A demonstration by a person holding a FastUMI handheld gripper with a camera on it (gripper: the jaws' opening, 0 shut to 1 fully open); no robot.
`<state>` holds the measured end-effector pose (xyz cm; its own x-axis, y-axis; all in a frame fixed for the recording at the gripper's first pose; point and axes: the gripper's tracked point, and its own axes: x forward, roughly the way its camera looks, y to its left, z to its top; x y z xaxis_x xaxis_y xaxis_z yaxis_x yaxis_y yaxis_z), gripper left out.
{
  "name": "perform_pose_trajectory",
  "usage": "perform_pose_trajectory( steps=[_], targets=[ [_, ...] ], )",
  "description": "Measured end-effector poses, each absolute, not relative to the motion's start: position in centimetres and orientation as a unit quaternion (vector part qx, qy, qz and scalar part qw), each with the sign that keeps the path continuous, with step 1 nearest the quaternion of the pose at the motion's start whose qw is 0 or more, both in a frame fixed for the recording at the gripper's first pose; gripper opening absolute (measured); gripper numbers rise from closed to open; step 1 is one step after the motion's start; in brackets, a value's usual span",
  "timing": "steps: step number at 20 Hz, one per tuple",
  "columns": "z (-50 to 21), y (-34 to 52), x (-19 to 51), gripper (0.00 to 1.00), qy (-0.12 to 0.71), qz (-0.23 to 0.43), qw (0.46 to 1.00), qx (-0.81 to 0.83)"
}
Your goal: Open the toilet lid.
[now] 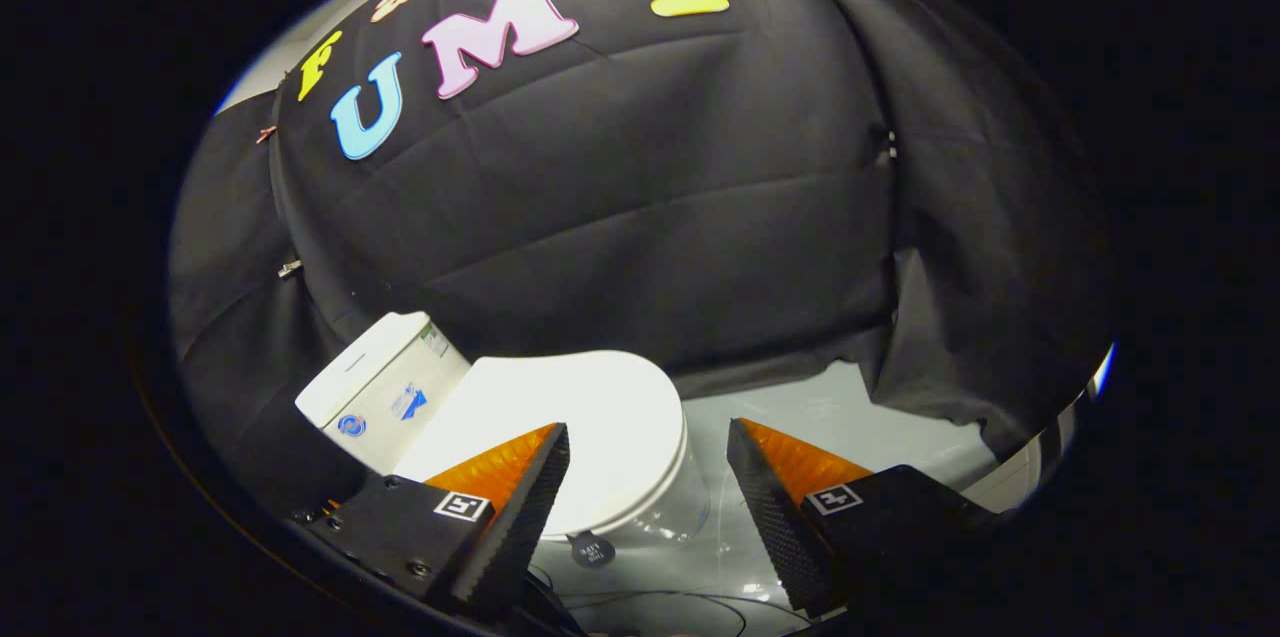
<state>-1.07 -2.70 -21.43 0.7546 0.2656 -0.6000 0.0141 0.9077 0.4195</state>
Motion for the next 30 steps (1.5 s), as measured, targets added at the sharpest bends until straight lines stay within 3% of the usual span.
perform_pose_trajectory(
  steps=[11,19,28,30],
  targets=[
    [-33.1,0.9,-9.6,0.99,0.491,0.098,0.788,0.358],
    [-34.4,4.3,-12.1,0.96,0.522,0.126,0.709,0.457],
    [-36.9,9.0,-10.1,0.96,0.534,0.160,0.695,0.454],
    [-37.5,9.4,-9.6,0.65,0.538,0.156,0.687,0.463]
  ],
)
